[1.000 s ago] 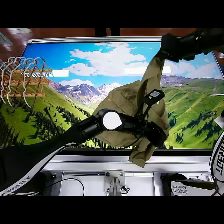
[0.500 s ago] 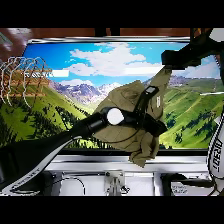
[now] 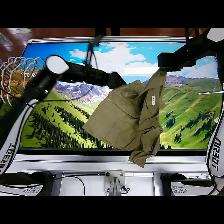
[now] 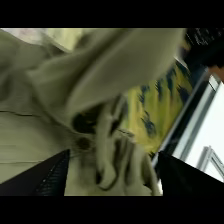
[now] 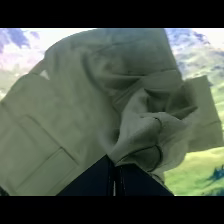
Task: Fold the shirts.
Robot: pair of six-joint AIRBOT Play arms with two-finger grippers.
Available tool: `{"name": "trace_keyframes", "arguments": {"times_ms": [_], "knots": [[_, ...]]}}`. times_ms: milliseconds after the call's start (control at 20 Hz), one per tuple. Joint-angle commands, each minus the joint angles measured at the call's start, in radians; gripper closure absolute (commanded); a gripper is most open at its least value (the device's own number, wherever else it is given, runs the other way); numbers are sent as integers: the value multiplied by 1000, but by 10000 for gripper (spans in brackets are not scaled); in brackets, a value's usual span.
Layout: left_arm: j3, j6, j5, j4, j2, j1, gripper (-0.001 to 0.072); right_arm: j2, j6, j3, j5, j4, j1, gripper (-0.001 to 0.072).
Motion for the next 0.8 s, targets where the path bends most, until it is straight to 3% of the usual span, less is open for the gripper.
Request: {"name": "trace_keyframes", "arguments": {"times_ms": [0, 200, 300, 400, 500, 750], "knots": [[26, 58, -41, 2, 6, 168, 38, 0, -64, 0, 14, 193, 0, 631], [26, 59, -60, 2, -30, 210, 38, -8, -42, -1, 34, 176, 1, 631], [26, 60, -66, 3, -45, 205, 38, -37, -78, 0, 132, 217, 43, 631], [26, 59, -66, 5, -49, 209, 40, -77, -124, 0, 172, 153, 124, 631], [26, 59, -67, 4, -44, 240, 47, -106, -126, 0, 118, 53, 201, 631], [26, 58, -67, 4, 22, 394, 51, -84, -101, 34, -148, 26, 251, 631]]}}
